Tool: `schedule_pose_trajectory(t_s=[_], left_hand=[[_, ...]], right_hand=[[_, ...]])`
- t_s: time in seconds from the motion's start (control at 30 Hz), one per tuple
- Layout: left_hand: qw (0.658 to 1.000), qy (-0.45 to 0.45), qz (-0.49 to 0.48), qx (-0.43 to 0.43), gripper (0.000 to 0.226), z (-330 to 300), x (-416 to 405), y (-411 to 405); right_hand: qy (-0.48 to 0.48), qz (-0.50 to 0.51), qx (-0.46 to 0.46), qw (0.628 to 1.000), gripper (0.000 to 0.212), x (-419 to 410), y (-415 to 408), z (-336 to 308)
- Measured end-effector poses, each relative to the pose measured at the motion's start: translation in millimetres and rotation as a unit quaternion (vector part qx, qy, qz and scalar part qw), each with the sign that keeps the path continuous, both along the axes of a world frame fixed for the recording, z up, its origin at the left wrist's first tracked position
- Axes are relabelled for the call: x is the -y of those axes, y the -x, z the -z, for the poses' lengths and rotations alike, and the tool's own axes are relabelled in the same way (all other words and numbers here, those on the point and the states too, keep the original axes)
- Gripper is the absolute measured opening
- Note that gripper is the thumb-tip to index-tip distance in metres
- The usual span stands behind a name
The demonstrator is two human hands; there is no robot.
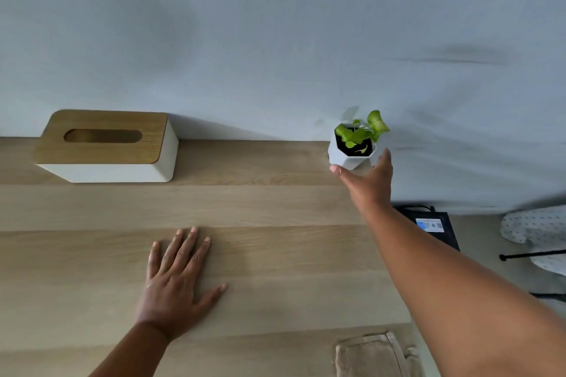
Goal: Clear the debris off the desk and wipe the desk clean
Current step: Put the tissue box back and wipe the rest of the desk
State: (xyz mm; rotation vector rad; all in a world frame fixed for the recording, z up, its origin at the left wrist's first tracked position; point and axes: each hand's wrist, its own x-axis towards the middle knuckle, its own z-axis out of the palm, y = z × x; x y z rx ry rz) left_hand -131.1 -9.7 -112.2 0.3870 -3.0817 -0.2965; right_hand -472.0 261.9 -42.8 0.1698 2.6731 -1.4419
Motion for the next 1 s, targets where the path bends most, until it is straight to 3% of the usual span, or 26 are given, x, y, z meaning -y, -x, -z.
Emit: schedule_pose_trajectory(t_s=[0.17, 0.4, 1.0], left_hand=[[1.0, -0.001, -0.003, -0.016, 0.098, -1, 0, 2], [0.999, 0.013, -0.007, -0.048, 0.101, 8, 2, 3], [1.0, -0.007, -0.006, -0.001, 0.102, 4, 4, 3]], right_hand=[[0.047, 0.022, -0.007, 0.999, 0.138, 5, 24, 12], [0.096, 0.026, -0.067, 0.993, 0.081, 13, 31, 26], [0.139, 0.019, -0.07, 0.988, 0.084, 4, 9, 25]])
